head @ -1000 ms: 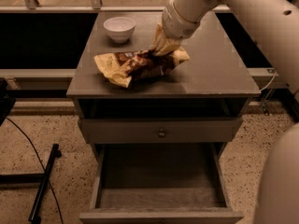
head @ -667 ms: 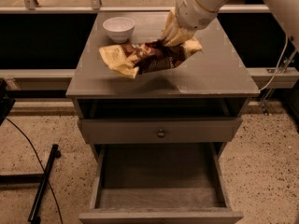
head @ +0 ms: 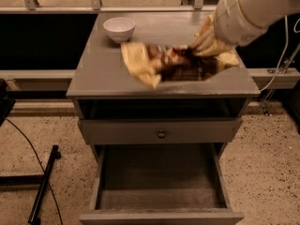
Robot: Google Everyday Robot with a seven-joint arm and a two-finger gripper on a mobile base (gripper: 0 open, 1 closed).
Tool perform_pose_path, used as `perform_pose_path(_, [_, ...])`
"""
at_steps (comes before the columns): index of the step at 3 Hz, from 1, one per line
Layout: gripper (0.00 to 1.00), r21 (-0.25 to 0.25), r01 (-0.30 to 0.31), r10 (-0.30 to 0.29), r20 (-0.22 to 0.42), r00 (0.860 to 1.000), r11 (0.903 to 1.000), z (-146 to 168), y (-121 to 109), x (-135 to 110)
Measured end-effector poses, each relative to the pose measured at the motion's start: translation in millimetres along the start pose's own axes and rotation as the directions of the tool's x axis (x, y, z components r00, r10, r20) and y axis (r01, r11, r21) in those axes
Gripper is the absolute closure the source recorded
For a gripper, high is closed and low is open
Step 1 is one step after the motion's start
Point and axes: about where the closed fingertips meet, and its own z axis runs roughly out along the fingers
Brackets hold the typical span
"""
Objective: Place brown chip bag into middle drawer
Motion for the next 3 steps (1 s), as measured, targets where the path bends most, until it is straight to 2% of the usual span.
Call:
perform_pose_path(1, [1.00, -0.050, -0.034, 0.032, -0.039, 0.999, 0.9982, 7.8, 37.6, 20.6])
perform_pose_path(3, [1.00, -0.052, -0.045, 0.042, -0.049, 0.998, 0.9976, 19.9, 45.7, 22.5])
